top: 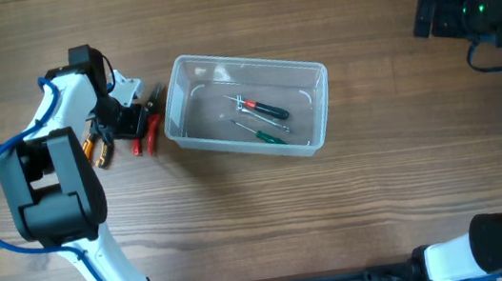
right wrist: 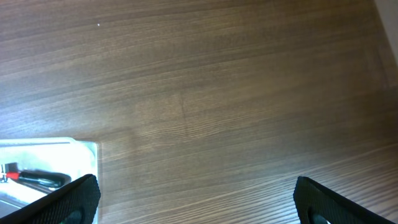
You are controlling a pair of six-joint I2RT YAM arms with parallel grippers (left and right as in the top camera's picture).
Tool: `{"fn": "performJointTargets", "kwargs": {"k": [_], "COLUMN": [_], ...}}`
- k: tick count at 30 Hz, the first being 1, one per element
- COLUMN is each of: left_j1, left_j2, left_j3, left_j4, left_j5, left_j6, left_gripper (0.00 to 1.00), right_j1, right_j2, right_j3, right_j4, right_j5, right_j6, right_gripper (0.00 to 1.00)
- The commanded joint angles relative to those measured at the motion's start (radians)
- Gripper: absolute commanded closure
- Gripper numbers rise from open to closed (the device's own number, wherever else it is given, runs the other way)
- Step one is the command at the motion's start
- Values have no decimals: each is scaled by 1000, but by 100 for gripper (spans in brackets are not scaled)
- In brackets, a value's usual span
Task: Pack container
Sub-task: 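Move the left gripper to the red wire cutters and grasp them, then carry the red wire cutters into the container and release them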
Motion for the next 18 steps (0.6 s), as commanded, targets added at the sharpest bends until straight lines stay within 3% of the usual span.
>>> {"fn": "performJointTargets", "kwargs": {"k": [1,4,11,18], "left_j1": [-7,-7,-8,-125], "left_j2": [-41,-117,-334,-521], "left_j3": [24,109,298,308], "left_j4": [-18,-24,30,63], "left_j5": [19,-43,-68,121], "left_j6": [5,-48,-47,64], "left_gripper": [96,96,96,96], "right_j1": [0,0,0,0], "right_j2": [3,3,3,3], "right_j3": [3,3,3,3], "right_j4": [0,0,0,0], "right_j5": [14,14,14,14], "right_j6": [-11,-11,-11,-11], "right_gripper": [0,0,0,0]}}
